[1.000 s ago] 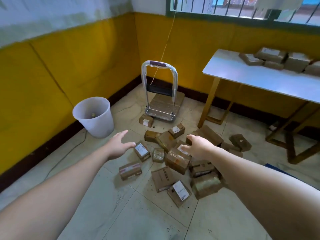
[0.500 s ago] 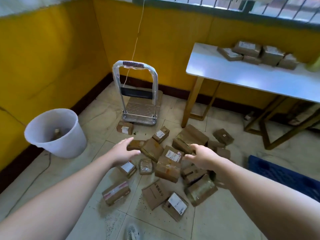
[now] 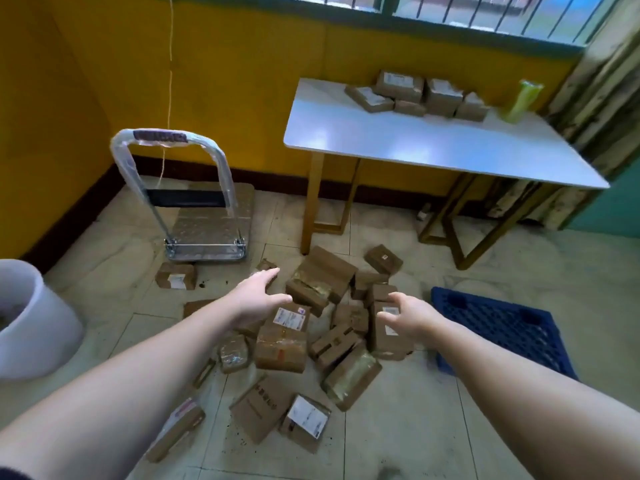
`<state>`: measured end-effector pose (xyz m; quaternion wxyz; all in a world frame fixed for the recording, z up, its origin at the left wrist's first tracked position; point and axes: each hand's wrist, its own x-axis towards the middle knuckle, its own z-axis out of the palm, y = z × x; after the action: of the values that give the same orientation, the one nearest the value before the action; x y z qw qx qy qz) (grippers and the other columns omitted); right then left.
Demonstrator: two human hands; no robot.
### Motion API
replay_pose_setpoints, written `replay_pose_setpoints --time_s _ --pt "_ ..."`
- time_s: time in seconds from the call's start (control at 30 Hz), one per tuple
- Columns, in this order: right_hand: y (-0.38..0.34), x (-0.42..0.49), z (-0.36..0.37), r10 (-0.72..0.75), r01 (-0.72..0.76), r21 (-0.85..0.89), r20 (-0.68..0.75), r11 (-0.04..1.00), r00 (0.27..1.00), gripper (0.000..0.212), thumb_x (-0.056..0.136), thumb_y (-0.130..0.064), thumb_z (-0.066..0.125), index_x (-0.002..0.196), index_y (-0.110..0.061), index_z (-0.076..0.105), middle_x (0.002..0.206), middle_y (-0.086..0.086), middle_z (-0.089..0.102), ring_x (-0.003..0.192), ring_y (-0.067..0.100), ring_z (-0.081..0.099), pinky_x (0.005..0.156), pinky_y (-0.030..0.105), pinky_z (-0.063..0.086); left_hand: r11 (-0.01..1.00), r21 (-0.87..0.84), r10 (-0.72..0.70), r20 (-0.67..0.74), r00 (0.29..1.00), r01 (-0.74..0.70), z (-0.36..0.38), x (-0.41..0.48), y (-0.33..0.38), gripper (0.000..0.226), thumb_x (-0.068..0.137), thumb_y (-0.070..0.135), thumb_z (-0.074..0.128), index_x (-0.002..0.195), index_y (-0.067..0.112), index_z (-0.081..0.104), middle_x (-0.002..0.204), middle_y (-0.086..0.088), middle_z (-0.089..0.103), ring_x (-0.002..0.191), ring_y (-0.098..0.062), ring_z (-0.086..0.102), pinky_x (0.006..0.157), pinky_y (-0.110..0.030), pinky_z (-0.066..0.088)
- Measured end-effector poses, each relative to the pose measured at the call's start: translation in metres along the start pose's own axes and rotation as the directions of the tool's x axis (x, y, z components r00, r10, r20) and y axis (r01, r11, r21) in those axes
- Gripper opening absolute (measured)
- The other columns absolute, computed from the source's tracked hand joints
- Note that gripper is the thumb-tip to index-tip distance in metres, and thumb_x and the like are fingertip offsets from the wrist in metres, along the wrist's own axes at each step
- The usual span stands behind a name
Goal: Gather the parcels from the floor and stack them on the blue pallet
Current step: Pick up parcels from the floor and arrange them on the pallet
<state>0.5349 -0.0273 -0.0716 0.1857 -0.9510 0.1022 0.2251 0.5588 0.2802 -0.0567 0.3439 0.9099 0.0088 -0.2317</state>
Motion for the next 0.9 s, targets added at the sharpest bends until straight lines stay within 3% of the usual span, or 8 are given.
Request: replay_pose_setpoints --time_s 0.17,0.4,0.53,0.73,0.9 --pt "0.086 0.023 -0.028 0.032 -0.032 -0.002 0.02 0.999 0.999 0.072 0.084 -0.055 0.056 0.146 -0.029 0.03 0.146 0.003 0.043 0.126 0.023 0.048 0.092 0.034 0.046 1.0 0.002 -0.006 0.03 1.0 0.006 0.062 0.03 0.069 0.077 0.084 0.047 0.06 0.148 0.028 0.022 0.156 -0.002 0.022 0.142 -0.022 0.023 0.113 -0.043 0.026" --pt "0.208 0.052 -0.084 0.145 -0.145 -0.033 0.008 0.989 0.989 0.072 0.087 -0.054 0.055 0.148 -0.025 0.027 0.15 0.005 0.038 0.133 0.024 0.041 0.102 0.038 0.04 1.0 0.004 0.002 0.106 0.994 -0.002 0.159 0.071 0.17 0.077 0.083 0.049 0.061 0.147 0.029 0.024 0.155 0.0 0.023 0.137 -0.021 0.032 0.111 -0.039 0.032" --pt "0.232 0.064 -0.094 0.132 -0.131 -0.02 0.045 0.991 0.99 0.069 0.091 -0.048 0.054 0.149 -0.022 0.026 0.151 0.006 0.035 0.135 0.024 0.039 0.103 0.037 0.039 0.998 0.026 -0.054 0.138 0.989 0.051 0.181 0.088 0.186 0.078 0.082 0.05 0.061 0.147 0.03 0.024 0.155 0.0 0.023 0.135 -0.023 0.037 0.109 -0.042 0.034" --pt "0.266 0.091 -0.093 0.135 -0.137 0.035 0.042 0.99 0.99 0.068 0.092 -0.048 0.053 0.149 -0.024 0.025 0.152 0.005 0.034 0.135 0.024 0.038 0.104 0.037 0.038 0.998 0.037 -0.053 0.107 0.993 0.05 0.208 0.135 0.205 0.076 0.084 0.049 0.061 0.147 0.03 0.024 0.155 -0.001 0.024 0.141 -0.022 0.026 0.11 -0.039 0.028" --pt "0.3 0.132 -0.095 0.093 -0.097 0.027 0.114 0.995 0.989 0.07 0.091 -0.051 0.052 0.149 -0.026 0.024 0.153 0.003 0.033 0.137 0.023 0.036 0.104 0.035 0.038 0.987 0.049 -0.158 0.1 0.982 0.153 0.241 0.157 0.221 0.074 0.084 0.05 0.059 0.147 0.034 0.023 0.155 0.0 0.024 0.14 -0.024 0.027 0.111 -0.043 0.025"
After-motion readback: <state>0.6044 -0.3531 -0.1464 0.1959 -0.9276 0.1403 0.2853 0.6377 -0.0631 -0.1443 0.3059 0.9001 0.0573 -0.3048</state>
